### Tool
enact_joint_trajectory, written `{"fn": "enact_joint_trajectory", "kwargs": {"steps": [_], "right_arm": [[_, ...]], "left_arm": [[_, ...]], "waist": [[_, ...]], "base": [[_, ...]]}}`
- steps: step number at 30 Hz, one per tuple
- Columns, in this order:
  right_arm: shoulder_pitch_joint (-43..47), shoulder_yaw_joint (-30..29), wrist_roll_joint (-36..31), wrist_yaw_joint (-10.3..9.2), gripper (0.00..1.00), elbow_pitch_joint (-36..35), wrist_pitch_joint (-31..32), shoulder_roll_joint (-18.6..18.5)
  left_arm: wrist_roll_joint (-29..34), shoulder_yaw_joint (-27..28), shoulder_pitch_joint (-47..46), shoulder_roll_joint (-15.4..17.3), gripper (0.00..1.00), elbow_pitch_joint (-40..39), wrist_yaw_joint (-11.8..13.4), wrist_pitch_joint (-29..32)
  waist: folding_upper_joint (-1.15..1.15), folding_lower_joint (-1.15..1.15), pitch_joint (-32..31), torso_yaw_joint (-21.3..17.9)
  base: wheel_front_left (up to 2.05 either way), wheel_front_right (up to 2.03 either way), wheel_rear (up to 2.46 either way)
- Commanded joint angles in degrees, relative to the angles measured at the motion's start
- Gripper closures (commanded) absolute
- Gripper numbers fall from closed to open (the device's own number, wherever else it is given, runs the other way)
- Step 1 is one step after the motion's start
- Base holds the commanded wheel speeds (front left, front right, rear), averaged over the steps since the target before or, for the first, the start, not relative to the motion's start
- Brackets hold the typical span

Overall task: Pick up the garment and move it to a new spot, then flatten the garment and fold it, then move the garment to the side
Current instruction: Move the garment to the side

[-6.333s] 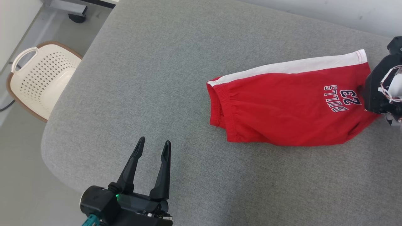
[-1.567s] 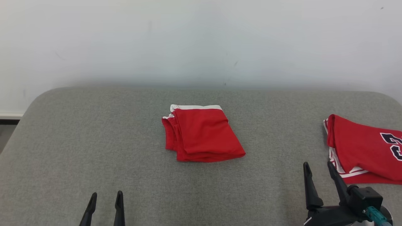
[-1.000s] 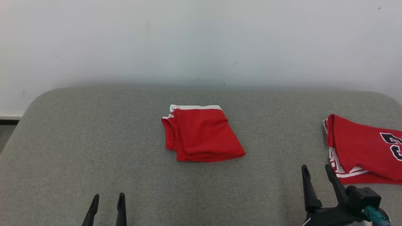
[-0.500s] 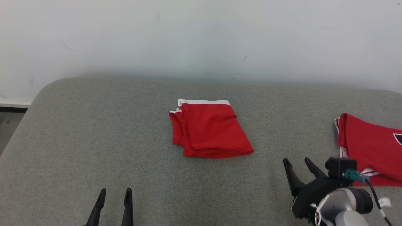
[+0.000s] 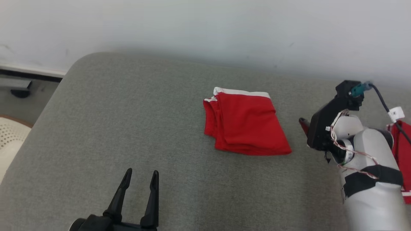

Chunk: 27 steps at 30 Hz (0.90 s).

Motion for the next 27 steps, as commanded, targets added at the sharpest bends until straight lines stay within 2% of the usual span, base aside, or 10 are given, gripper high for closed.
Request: {"fn": "enact_joint_trajectory", "kwargs": {"steps": [1,6,10,22,23,24,25,27], "right_arm": [[-2.6,-1.7,-2.7,-0.11,0.00,2.0,0.0,0.0],[-7.7,-6.8,-10.3,-0.11,0.00,7.2,-0.2,0.0],[-9.4,-10.8,-13.4,-0.11,0.00,10.0,-0.9,0.0],[-10.2,-17.3,-19.2,-0.11,0.01,18.3,-2.5,0.2],[-10.4,-17.7,-19.9,-0.11,0.54,18.9,-2.8,0.2],[-10.5,-17.7,-20.4,-0.11,0.96,19.3,-3.3,0.2],[-10.6,-17.5,-20.8,-0.11,1.00,19.6,-4.0,0.2],[-10.9,-16.8,-21.1,-0.11,1.00,20.3,-5.7,0.2]], "left_arm": [[-0.4,-0.9,-1.3,0.0,0.00,-0.7,0.2,-0.1],[-1.8,-3.0,-2.7,0.0,0.00,-2.3,0.8,-0.1],[-2.0,-4.2,-3.1,0.0,0.00,-2.7,1.2,-0.1],[-2.7,-4.6,-3.7,0.0,0.00,-2.2,1.5,-0.1],[-2.7,-4.7,-3.7,0.0,0.00,-2.2,1.5,-0.1],[-2.7,-4.7,-3.7,0.0,0.00,-2.1,1.5,-0.1],[-2.6,-4.6,-3.6,-0.1,0.00,-2.1,1.5,-0.1],[-2.2,-4.3,-3.2,0.0,0.00,-1.9,1.4,-0.1]], "waist": [[-0.01,-0.01,4.3,5.1],[-0.01,-0.01,8.0,9.4],[-0.01,-0.01,9.9,12.1],[-0.01,-0.01,10.7,13.7],[-0.01,-0.01,10.6,13.5],[-0.01,-0.01,10.5,13.3],[-0.01,-0.01,10.3,13.0],[-0.01,-0.01,9.8,12.2]], "base": [[0.00,0.00,0.00],[0.00,0.00,0.00],[0.00,0.00,0.00],[0.00,0.00,0.00],[0.00,0.00,0.00],[0.00,0.00,0.00],[0.00,0.00,0.00],[0.00,0.00,0.00]]}}
